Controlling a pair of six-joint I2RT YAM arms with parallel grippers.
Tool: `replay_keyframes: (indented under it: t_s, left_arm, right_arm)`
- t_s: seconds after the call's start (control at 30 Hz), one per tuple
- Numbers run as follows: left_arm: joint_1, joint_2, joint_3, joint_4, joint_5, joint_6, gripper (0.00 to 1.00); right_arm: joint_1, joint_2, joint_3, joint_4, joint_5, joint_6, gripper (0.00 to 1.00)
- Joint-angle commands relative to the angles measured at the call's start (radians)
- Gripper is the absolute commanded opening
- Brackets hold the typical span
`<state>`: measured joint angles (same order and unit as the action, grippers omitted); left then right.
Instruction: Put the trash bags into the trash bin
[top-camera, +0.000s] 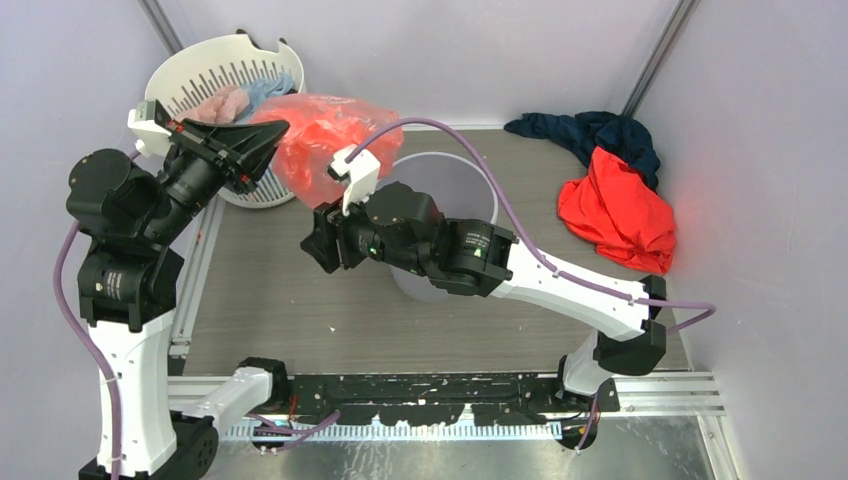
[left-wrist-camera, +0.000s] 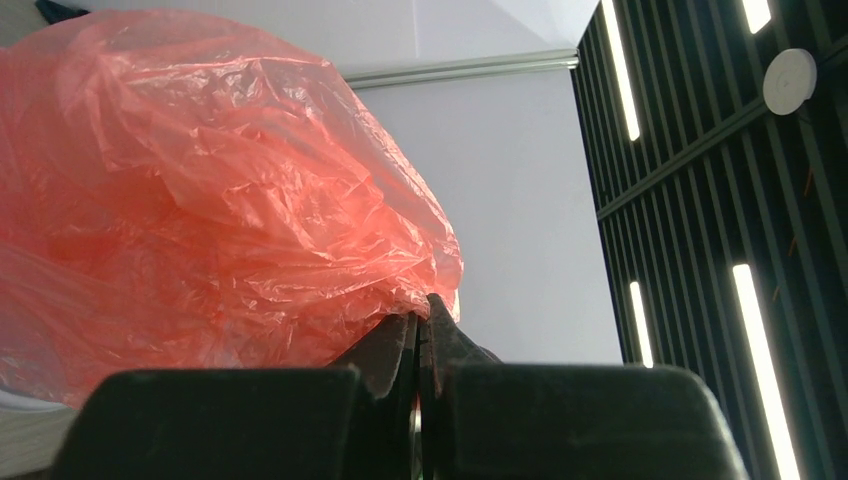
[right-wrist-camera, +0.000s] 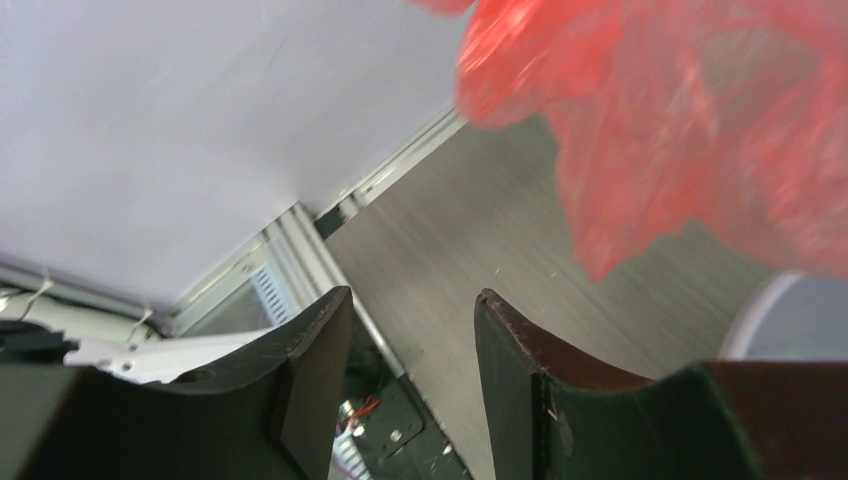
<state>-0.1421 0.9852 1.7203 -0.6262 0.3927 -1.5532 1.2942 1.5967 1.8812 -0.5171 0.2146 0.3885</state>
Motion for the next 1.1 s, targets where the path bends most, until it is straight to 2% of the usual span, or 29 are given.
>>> replay_keyframes:
  t_s: [0.0, 0.27, 0.47, 0.57, 0.77, 0.9, 1.07]
  left_arm:
    - [-0.001, -0.031, 0.008, 0.084, 0.043, -0.031, 0.00]
    - [-0.001, -0.046, -0.038, 0.111, 0.056, -0.051, 0.00]
    - [-0.001, -0.053, -0.057, 0.121, 0.059, -0.056, 0.00]
    - [-0.001, -0.056, -0.070, 0.125, 0.058, -0.056, 0.00]
    - [-0.001, -0.063, -0.103, 0.135, 0.053, -0.051, 0.00]
    - [-0.001, -0.065, -0.116, 0.135, 0.045, -0.043, 0.00]
    - [-0.001, -0.060, -0.123, 0.125, 0.033, -0.016, 0.00]
  right_arm:
    - [0.000, -0.074, -0.025, 0.218, 0.137, -0.098, 0.54]
    - [-0.002, -0.073, -0.029, 0.289, 0.202, -0.159, 0.56]
    - [-0.023, -0.081, -0.030, 0.325, 0.186, -0.164, 0.56]
    - [-0.026, -0.084, -0.022, 0.325, 0.183, -0.163, 0.48]
    - [-0.027, -0.126, -0.063, 0.328, 0.179, -0.148, 0.17]
    - [-0.026, -0.164, -0.103, 0.329, 0.181, -0.137, 0.04]
    - [-0.027, -0.232, -0.154, 0.324, 0.183, -0.124, 0.01]
